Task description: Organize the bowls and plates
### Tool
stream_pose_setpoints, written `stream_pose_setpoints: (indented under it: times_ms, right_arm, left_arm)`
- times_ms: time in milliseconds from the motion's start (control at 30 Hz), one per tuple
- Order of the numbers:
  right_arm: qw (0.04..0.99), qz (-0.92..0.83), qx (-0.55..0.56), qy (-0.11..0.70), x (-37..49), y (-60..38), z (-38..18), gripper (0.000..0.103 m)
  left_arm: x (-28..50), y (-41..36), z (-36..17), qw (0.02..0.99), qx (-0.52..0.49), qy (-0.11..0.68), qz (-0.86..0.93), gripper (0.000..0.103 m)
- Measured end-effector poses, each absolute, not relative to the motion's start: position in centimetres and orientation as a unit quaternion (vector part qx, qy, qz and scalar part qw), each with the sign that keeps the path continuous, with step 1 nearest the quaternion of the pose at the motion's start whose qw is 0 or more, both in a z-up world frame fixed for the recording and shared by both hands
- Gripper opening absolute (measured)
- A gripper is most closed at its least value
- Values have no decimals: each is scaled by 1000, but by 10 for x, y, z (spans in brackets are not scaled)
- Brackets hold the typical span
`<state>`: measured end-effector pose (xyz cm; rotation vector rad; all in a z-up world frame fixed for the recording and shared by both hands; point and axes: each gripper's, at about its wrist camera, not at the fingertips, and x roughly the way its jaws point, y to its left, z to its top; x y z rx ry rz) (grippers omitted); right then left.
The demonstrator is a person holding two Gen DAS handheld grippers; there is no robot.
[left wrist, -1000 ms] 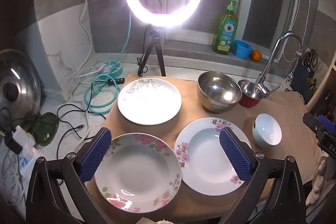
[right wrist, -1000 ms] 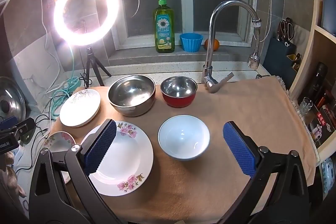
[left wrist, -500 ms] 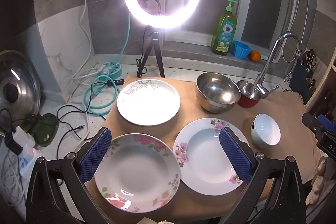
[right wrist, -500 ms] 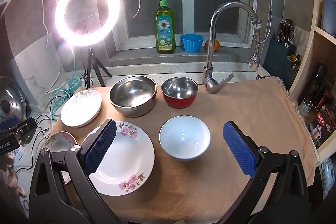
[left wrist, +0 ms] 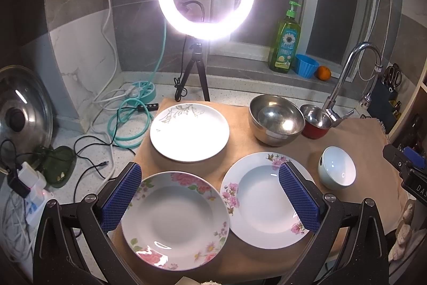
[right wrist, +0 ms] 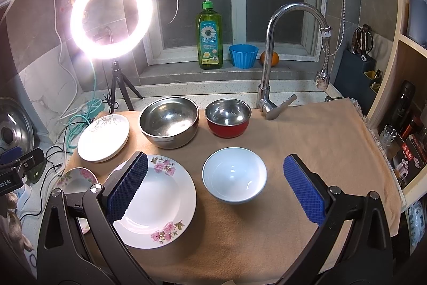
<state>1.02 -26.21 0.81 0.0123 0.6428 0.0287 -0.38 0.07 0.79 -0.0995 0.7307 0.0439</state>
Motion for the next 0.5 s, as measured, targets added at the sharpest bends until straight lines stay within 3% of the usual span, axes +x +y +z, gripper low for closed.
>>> stream_pose_setpoints:
  times_ms: [500]
  right_arm:
    - [949,14,6,314,7,-261,5,103]
  left_arm:
    - [-6,1,10,934,-47,354,20,102]
